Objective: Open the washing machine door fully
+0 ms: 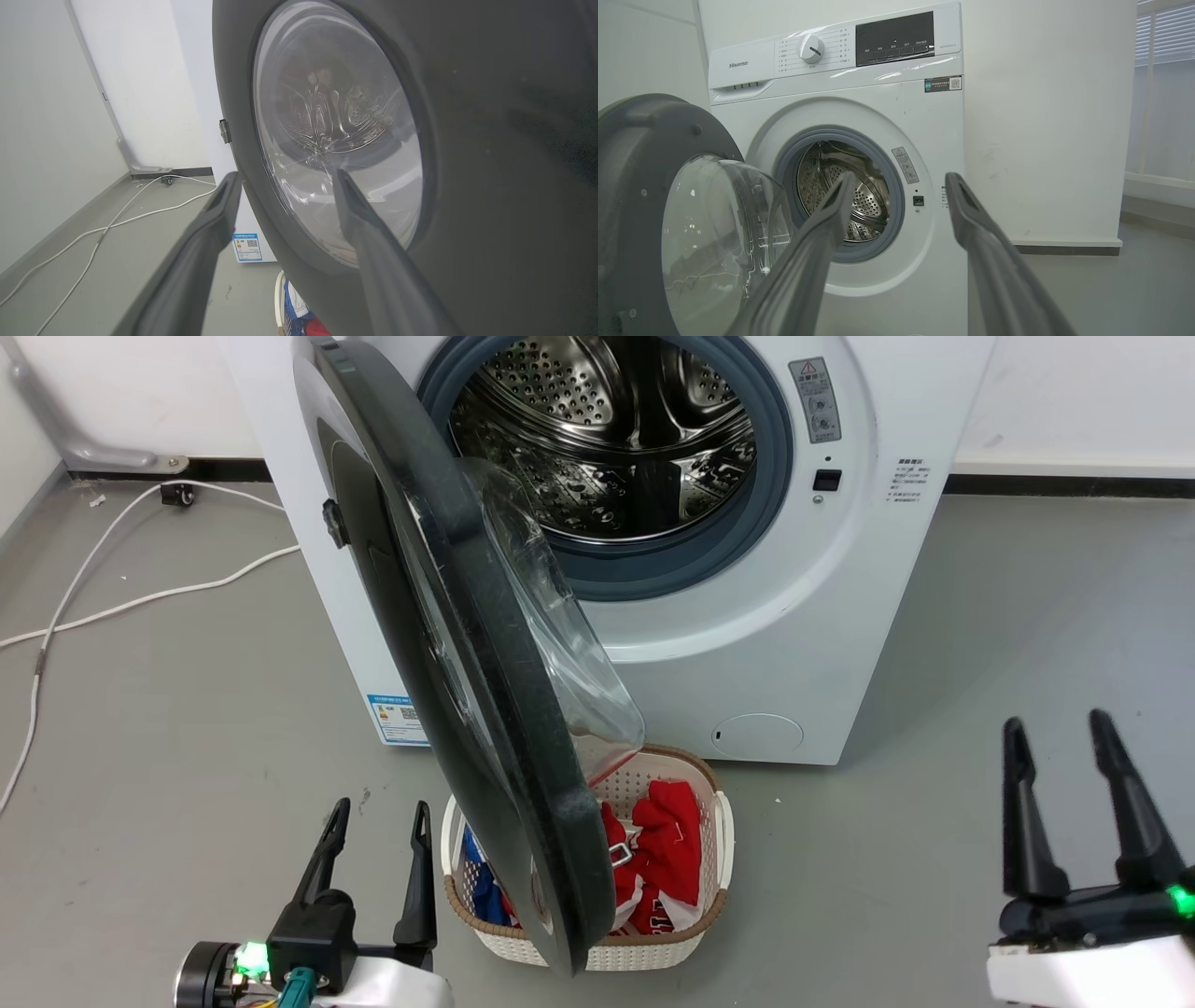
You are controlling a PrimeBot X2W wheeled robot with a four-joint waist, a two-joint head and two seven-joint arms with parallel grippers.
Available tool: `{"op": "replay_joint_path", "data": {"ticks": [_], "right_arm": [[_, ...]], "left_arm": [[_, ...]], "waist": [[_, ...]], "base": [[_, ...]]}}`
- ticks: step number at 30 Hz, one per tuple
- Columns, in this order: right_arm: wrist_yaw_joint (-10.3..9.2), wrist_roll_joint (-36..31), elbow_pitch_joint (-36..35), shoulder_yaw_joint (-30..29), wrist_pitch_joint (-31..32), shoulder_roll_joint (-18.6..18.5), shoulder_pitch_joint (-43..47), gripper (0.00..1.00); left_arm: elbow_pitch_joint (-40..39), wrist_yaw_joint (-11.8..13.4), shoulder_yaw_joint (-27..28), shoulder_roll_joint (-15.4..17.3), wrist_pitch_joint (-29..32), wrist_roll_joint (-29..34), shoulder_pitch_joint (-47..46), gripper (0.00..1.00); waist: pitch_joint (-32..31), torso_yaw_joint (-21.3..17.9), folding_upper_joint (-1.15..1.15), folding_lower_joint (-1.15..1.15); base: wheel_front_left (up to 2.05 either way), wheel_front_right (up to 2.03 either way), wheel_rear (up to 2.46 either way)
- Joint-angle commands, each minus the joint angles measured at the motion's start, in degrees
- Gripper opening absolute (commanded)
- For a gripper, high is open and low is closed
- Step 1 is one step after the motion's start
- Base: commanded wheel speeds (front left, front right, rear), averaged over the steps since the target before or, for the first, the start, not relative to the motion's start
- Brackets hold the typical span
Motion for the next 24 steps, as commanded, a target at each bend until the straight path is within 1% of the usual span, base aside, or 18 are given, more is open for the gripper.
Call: {"op": "replay_joint_path", "data": {"ticks": [1, 5, 7, 14, 24], "right_arm": [[-0.02, -1.9, -0.1, 0.4, -0.1, 1.0, 1.4, 1.0], [-0.02, -7.3, 2.2, 1.2, -0.1, 2.0, 3.0, 1.0], [-0.01, -7.6, 3.8, 0.6, -0.1, 2.3, 3.6, 1.0], [-0.01, -5.0, 8.3, -1.3, -0.1, 2.4, 4.6, 1.0], [-0.01, -4.0, 10.0, -0.9, -0.1, 2.4, 4.8, 1.0]], "left_arm": [[-0.2, 0.1, 0.2, 0.1, -0.2, -0.3, 0.7, 1.0], [0.0, 0.0, 0.1, 0.1, -0.2, -0.2, 0.6, 1.0], [0.0, 0.0, 0.1, 0.0, -0.2, -0.3, 0.5, 1.0], [0.1, 0.2, 0.1, -0.1, -0.2, -0.4, 0.7, 1.0], [0.1, 0.1, 0.4, -0.1, -0.2, -0.1, 1.0, 1.0]], "waist": [[0.0, -0.1, 0.0, 0.0], [-0.1, 0.0, 0.0, 0.0], [-0.1, 0.2, 0.0, 0.0], [-0.3, 0.4, 0.0, 0.0], [-0.7, 0.2, 0.0, 0.0]], "base": [[0.0, 0.0, 0.0], [0.0, 0.0, 0.0], [0.0, 0.0, 0.0], [0.0, 0.0, 0.0], [0.0, 0.0, 0.0]]}}
